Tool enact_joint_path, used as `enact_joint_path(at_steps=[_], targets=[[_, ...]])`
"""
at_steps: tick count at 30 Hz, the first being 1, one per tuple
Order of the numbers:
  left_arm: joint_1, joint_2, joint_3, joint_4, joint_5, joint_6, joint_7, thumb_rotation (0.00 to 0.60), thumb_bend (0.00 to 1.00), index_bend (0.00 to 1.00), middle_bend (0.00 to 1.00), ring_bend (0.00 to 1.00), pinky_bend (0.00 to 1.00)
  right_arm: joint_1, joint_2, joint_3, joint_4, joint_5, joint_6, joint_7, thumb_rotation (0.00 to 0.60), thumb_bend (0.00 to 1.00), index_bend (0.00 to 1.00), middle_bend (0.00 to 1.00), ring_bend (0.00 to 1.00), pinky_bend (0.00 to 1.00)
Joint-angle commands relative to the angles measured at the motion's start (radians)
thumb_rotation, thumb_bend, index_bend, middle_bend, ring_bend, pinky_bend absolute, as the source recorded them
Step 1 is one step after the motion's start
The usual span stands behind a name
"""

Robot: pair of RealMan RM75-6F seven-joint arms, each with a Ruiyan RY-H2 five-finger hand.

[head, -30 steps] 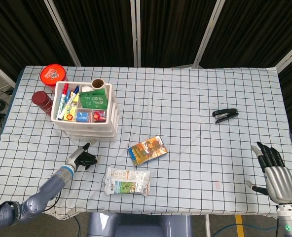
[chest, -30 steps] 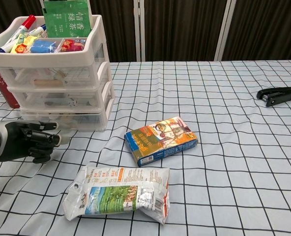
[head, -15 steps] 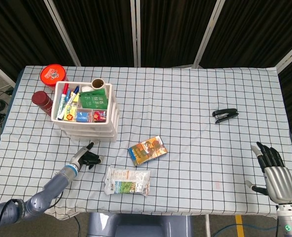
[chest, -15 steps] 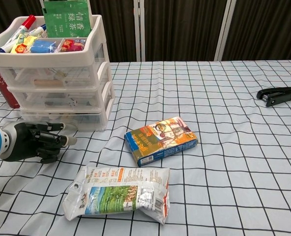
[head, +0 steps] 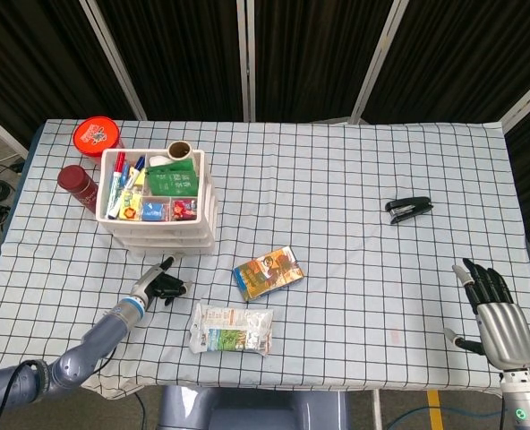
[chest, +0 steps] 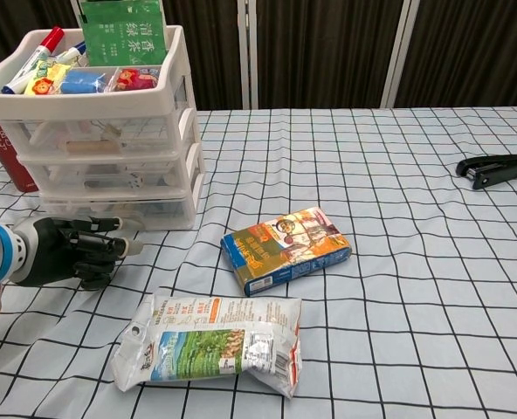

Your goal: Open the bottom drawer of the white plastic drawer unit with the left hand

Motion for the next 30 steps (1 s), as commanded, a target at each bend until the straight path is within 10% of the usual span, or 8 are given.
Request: enact_joint_path(at_steps=[1,30], targets=[[0.003,-0.003,0.000,0.004,0.010,-0.007,-0.003,0.600,0.47,0.15,0.93,0.95,0.81,0.000,0.000,0.000,0.000,0.002,-0.002,-0.001,0.600,0.03,0.00,0.00,0.00,0.00],[0.157,0.043,0.071,-0.099,0.300,0.052,-0.017,0.600,0.47,0.19,0.93,0.95,0.81,-0.005,0.002,-0.001,-0.004,-0.003,0.010,0.000,0.600,0.03,0.00,0.00,0.00,0.00]])
